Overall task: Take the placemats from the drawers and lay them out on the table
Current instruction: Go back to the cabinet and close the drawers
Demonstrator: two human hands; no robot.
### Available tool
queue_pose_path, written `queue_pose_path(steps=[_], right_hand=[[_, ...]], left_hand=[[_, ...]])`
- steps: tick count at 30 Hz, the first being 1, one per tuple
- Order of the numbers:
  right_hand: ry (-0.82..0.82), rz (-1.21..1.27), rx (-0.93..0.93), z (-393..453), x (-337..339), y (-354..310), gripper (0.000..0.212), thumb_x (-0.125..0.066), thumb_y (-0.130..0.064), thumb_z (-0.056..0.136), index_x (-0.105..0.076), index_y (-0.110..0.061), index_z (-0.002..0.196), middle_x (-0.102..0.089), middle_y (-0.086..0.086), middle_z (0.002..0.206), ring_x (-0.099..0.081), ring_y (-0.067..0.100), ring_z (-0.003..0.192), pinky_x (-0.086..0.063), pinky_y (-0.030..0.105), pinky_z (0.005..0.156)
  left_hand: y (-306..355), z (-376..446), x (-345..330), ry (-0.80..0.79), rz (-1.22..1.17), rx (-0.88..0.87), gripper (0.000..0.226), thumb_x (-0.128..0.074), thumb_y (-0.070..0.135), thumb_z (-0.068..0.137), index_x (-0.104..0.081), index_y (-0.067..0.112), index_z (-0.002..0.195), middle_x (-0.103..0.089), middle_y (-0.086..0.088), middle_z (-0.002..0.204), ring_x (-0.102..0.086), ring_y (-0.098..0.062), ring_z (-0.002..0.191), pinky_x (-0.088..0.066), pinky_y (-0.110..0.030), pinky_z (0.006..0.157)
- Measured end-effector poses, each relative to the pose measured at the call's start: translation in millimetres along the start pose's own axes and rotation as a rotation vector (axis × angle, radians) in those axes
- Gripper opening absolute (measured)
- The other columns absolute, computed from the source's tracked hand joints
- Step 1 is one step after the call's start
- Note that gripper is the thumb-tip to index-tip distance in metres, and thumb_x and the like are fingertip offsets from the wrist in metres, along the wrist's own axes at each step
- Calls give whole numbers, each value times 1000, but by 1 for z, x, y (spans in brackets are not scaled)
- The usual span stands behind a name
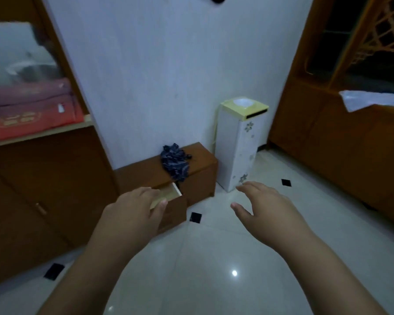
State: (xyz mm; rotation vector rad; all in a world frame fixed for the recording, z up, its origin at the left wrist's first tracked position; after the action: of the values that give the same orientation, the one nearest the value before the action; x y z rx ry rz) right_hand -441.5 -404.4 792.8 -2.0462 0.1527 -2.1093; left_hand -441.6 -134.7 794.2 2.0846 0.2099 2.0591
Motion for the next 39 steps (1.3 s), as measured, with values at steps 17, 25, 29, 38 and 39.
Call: queue_pose_path(steps=[17,25,29,38,39], right_hand=[[-216,27,328,209,-145,-76,50,-49,-51,97,-52,-29,141,-51,-11,145,-52,15,126,-47,36,99],[-248,26,246,318,-207,-84,36,-52,-49,96,-60,-29,125,-61,-9,126,-58,16,112,-50,37,91],[-256,42,254,364,-245,-82,36,-55,-46,94,-61,-28,125,-62,-8,125,-60,17,110,-52,37,89],[-307,60,380,468,-397,-51,43,-59,-46,91,-57,-27,130,-62,-9,120,-61,16,104,-53,34,82],[-323,65,387,476,-418,-44,44,-58,-45,90,-57,-27,130,-62,-9,121,-61,17,105,-53,35,83]], left_hand=[[-128,123,-101,-44,-22,311,56,-31,59,100,-51,31,144,-49,7,150,-48,-17,135,-46,-43,105],[-175,248,-154,-120,-39,251,62,-23,61,89,-62,30,126,-62,9,125,-60,-20,109,-53,-43,86],[-190,292,-181,-127,-41,269,51,-38,55,92,-62,27,129,-61,5,129,-60,-23,110,-53,-43,86],[-206,354,-305,-95,-40,410,43,-47,46,96,-60,27,132,-61,5,130,-60,-21,114,-52,-40,81],[-209,358,-325,-109,-49,441,44,-48,47,97,-56,29,137,-58,7,136,-57,-19,119,-51,-39,86]])
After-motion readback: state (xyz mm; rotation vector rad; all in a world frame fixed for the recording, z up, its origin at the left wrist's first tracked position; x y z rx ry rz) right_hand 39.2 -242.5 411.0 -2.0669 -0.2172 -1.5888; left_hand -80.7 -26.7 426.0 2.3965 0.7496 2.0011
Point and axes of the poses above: each hand's wrist, its own z-axis towards the middle knuckle, its own x-axis out of the back of the hand, y = z × x, the point moved 6 cm from there along z, towards the middle knuckle
